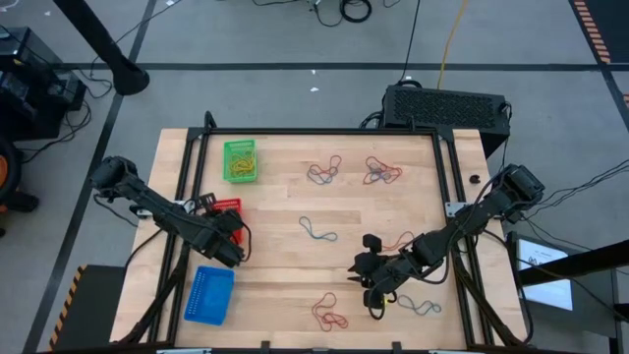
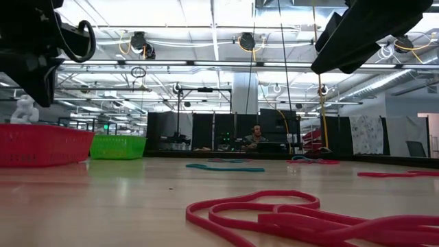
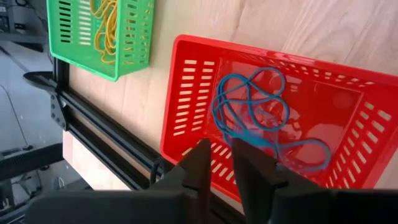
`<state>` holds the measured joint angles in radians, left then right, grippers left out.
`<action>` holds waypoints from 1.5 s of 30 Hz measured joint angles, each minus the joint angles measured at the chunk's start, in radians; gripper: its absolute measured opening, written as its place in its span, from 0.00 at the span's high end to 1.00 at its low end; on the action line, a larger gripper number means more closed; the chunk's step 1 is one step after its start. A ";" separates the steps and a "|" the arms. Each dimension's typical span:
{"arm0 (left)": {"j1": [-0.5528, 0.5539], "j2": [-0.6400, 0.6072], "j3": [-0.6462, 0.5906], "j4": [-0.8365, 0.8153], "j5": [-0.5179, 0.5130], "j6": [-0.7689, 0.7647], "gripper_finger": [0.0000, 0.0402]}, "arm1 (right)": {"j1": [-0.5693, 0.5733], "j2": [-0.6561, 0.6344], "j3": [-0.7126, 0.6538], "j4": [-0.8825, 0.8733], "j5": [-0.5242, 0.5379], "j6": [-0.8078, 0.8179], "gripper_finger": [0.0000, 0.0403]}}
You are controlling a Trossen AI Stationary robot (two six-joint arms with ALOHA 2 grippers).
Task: Sort rubber bands into baskets
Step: Put the blue rubber band into the red bin
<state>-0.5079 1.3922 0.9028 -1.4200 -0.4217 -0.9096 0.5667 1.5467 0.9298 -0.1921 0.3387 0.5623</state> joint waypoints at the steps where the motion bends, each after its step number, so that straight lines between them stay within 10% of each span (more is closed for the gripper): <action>1: 0.000 0.000 0.000 0.000 0.000 0.000 0.80 | 0.000 0.000 0.000 0.000 0.000 0.000 0.77; 15: 0.000 0.000 0.000 0.046 0.015 0.002 0.68 | -0.004 0.000 0.000 0.000 0.001 -0.027 0.77; 26: 0.096 0.000 0.000 0.785 -0.175 0.536 0.68 | -0.069 0.000 0.000 -0.056 0.109 -0.105 0.77; 33: 0.369 0.055 0.002 1.325 0.136 0.887 0.68 | -0.191 0.000 0.000 -0.245 0.112 -0.110 0.77; 45: 0.757 0.381 0.097 1.624 0.533 0.892 0.68 | -0.641 -0.179 0.000 -0.545 0.021 -0.392 0.77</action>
<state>0.2492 1.7730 1.0001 0.2042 0.1111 -0.0181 -0.0743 1.3673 0.9298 -0.7376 0.3597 0.1701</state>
